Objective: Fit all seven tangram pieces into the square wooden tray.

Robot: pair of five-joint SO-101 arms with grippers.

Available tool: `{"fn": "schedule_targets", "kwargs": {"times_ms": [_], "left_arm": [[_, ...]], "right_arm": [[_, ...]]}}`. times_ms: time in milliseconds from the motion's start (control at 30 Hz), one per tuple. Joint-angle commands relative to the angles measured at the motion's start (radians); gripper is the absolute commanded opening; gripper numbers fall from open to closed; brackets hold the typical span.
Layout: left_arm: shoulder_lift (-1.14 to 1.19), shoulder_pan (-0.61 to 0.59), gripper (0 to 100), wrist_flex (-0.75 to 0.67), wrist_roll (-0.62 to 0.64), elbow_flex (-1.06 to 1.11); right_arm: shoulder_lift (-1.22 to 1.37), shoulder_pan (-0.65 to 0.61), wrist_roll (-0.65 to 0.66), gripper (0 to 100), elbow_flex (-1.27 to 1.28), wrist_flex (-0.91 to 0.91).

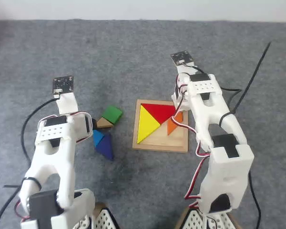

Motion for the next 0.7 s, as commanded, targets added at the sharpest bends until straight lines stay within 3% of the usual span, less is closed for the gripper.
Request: {"fn": "schedule_targets", "kwargs": {"times_ms": [0, 300, 667], "left_arm": [[0.0, 0.006, 22, -0.005, -0.009, -0.018], [0.0, 0.006, 22, -0.008, -0.009, -0.018], [0.0, 0.005, 22, -0.009, -0.009, -0.008]], "right_arm": [[-0.085, 0.005, -0.037, 43.7, -0.038, 0.018], [-0.375, -0.097, -0.052, 43.6, 0.19, 0.062], [-0.38, -0.108, -0.044, 43.5, 0.405, -0.074]]}}
